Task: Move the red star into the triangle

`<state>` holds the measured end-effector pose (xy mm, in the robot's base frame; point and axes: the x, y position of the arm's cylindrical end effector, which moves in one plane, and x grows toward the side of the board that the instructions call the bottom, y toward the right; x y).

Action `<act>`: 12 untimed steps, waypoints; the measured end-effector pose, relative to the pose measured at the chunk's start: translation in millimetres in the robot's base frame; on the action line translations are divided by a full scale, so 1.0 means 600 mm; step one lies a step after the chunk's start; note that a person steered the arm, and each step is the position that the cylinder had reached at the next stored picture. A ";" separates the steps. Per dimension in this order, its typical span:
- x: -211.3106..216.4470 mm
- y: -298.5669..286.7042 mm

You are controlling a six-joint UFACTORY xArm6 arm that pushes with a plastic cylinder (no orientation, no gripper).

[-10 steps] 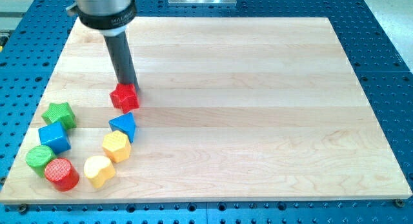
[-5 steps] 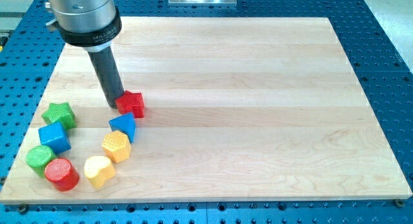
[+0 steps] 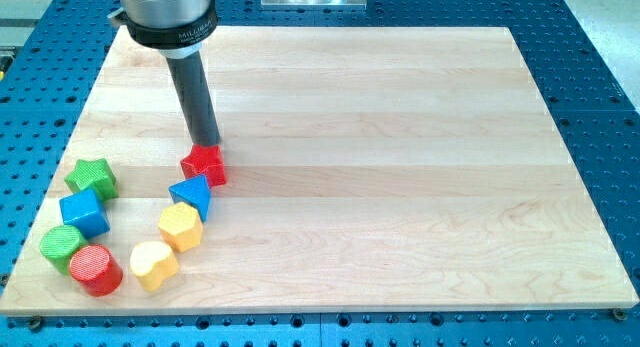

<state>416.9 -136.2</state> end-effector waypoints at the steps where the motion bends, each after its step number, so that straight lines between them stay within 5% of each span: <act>1: 0.014 0.000; 9: 0.055 -0.007; 12: 0.012 -0.007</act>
